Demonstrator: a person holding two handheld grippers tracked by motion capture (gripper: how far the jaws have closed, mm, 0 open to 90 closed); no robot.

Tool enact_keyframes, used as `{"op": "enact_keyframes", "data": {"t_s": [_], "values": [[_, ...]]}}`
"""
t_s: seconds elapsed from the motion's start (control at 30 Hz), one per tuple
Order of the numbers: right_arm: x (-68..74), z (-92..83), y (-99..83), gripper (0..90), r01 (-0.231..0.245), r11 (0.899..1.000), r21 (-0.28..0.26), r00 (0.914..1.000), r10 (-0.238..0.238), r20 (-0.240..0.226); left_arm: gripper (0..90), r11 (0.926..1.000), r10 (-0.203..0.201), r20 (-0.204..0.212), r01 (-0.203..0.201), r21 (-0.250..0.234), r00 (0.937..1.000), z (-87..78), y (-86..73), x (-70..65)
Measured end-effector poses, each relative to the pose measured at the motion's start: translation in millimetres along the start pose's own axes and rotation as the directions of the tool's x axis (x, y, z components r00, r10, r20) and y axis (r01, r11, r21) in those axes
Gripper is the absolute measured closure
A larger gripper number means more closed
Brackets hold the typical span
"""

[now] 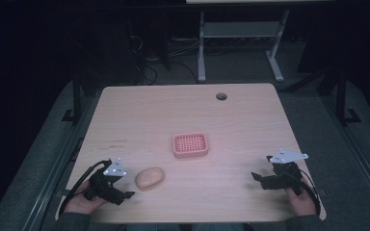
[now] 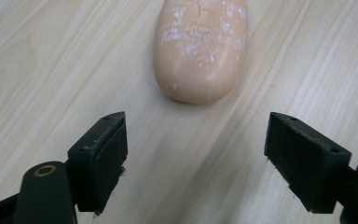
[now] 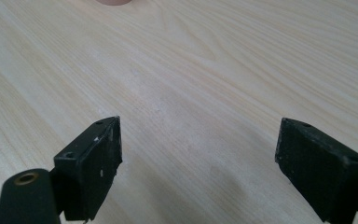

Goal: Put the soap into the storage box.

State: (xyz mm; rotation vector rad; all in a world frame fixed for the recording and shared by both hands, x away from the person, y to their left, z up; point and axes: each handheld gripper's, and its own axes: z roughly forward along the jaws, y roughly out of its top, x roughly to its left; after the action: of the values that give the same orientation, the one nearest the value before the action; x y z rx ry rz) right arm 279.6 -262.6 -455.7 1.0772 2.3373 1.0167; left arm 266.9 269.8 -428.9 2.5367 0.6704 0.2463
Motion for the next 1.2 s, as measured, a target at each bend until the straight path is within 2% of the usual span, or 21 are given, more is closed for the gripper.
{"op": "enact_keyframes", "data": {"t_s": [0.17,0.53,0.67,0.9,1.2], "values": [[1.2,0.4,0.5,14.1,0.005,1.0,0.001,1.0,-0.005,-0.002,20.6,0.9997,0.023,-0.003,-0.023,0.001,0.9997,2.8,6.6,-1.8],[1.4,1.7,0.9,14.1,0.01,1.0,0.003,0.9999,-0.01,-0.004,21.3,0.9991,0.04,0.014,-0.04,0.01,0.9991,11.1,16.8,-1.1],[1.6,2.1,0.7,14.1,0.011,1.0,0.008,0.9999,-0.011,-0.008,20.9,0.9978,0.064,0.015,-0.064,0.019,0.9979,15.5,24.7,-1.2],[1.4,1.8,0.4,14.1,0.008,1.0,0.007,0.9999,-0.008,-0.009,20.9,0.9965,0.082,0.015,-0.082,0.017,0.9965,19.4,32.5,-1.0],[1.8,2.1,0.6,14.2,0.012,1.0,0.007,0.9999,-0.012,-0.01,20.9,0.9965,0.079,0.033,-0.08,0.025,0.9963,23.7,36.0,-1.2]]}}
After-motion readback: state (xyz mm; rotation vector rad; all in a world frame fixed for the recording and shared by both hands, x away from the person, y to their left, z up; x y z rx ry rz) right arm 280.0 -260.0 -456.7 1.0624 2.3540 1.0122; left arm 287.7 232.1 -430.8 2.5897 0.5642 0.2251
